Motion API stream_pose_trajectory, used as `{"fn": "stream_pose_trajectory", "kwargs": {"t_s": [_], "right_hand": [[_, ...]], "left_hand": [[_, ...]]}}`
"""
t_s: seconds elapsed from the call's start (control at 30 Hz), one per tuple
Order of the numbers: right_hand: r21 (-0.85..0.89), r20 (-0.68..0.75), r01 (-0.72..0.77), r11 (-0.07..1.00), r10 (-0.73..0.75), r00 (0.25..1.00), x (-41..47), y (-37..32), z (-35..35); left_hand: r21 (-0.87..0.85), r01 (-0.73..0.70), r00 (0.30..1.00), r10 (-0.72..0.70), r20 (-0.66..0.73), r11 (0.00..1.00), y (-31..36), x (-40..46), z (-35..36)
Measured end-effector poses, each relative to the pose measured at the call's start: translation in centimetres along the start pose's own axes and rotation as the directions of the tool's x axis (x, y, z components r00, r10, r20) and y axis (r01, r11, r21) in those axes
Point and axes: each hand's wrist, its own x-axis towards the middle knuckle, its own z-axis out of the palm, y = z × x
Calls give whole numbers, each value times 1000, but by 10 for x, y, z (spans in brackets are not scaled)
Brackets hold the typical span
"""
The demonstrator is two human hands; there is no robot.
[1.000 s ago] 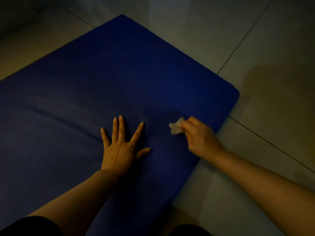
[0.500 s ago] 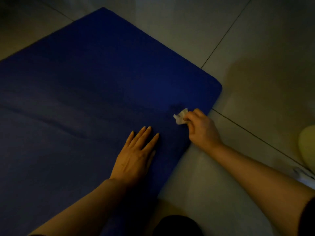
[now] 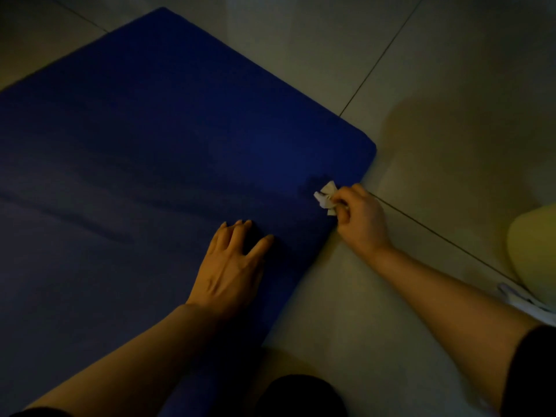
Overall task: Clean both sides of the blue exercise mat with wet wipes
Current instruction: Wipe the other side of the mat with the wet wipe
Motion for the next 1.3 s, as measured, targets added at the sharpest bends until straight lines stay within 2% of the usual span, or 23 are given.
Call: {"fn": "stream_pose_trajectory", "kwargs": {"t_s": [0.07, 0.17, 0.23, 0.3, 0.47, 0.5, 0.6, 0.67, 0.73, 0.87, 0.9, 0.97, 1.07, 1.13, 1.3], "right_hand": [[6, -6, 18, 1000, -18, 1000, -9, -5, 4], [98, 80, 189, 977, -197, 977, -49, -25, 11], [101, 112, 226, 969, -237, 965, -46, -22, 7], [21, 45, 177, 984, -178, 983, -14, -9, 4], [-94, -90, -132, 987, 124, 988, 43, 5, 5], [-93, -95, -136, 986, 127, 987, 39, -2, 8], [-63, -38, 63, 996, -65, 997, 12, -26, 19], [-39, 4, 139, 989, -139, 990, 3, -32, 20], [-31, -31, 110, 993, -111, 993, 19, -27, 18], [-77, -114, -136, 988, 127, 985, 64, -24, 19], [-83, -130, -160, 984, 148, 980, 66, -28, 23], [-57, -105, -91, 994, 84, 991, 53, -45, 32], [2, 29, 187, 982, -187, 982, 21, -66, 45], [-15, 67, 232, 973, -230, 971, 31, -65, 45], [-74, -125, -67, 995, 57, 990, 94, -64, 47]], "left_hand": [[-25, -4, 1000, 4, -13, 1000, -1, 9, -1], [27, -92, 996, 91, 5, 995, -4, 23, 3], [54, -134, 991, 133, 19, 989, -6, 29, 7], [52, -142, 990, 142, 16, 988, -6, 30, 10], [41, -178, 984, 178, 3, 983, -11, 37, 5], [32, -194, 981, 194, -5, 981, -14, 39, 4], [-3, -222, 975, 222, -18, 975, -17, 41, 4], [-20, -223, 975, 222, -14, 975, -17, 40, 5], [-43, -220, 975, 221, -2, 974, -17, 40, 4], [-90, -223, 975, 221, -31, 971, -27, 41, -5], [-103, -219, 975, 215, -51, 970, -33, 43, -8], [-99, -214, 975, 206, -84, 972, -48, 48, -14], [-38, -220, 969, 214, -121, 975, -75, 58, -19], [-19, -244, 964, 240, -114, 970, -89, 64, -20], [-19, -282, 955, 279, -99, 959, -117, 72, -25]]}}
